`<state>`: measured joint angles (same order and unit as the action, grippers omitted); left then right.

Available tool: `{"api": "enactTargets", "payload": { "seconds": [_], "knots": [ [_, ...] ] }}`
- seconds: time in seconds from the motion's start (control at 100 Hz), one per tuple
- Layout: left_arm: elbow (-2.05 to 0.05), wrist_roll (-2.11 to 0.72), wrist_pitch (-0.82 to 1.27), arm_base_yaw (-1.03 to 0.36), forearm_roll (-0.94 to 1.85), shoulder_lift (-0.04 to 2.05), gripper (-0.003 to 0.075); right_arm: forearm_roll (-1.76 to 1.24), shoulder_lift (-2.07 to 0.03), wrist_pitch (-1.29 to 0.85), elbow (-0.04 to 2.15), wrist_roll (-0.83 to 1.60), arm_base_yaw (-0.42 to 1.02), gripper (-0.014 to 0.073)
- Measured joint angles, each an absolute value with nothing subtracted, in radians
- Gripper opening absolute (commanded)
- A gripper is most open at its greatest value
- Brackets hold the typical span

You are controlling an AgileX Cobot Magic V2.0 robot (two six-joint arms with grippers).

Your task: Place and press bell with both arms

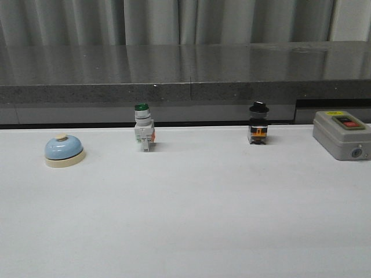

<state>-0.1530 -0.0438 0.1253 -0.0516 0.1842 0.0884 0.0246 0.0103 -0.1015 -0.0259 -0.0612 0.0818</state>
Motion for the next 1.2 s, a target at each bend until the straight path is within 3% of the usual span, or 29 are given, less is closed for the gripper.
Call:
{"api": "enactTargets", "payload": {
  "seconds": [0.49,0.91,0.98,1.05,1.2],
  "knots": [
    [-0.723,-0.044,0.586,-0.052,0.184,0.759,-0.0020,0.025,0.010,-0.101,-0.026,-0.061,0.082,-0.0060],
    [-0.842,-0.044,0.640,-0.052,0.182,1.116,-0.0010,0.025,0.010,-0.101,-0.026,-0.061,0.082,-0.0060],
    [-0.843,-0.046,0.640,-0.052,0.181,1.136,0.0048,0.025,0.010,-0.101,-0.026,-0.061,0.082,-0.0060],
    [-0.843,-0.055,0.640,-0.054,0.181,1.143,0.0160,0.025,0.010,-0.101,-0.026,-0.061,0.082,-0.0060],
    [-0.844,-0.082,0.640,-0.054,0.181,1.143,0.0526,0.025,0.010,-0.101,-0.026,-0.061,0.082,-0.0060]
  ]
}}
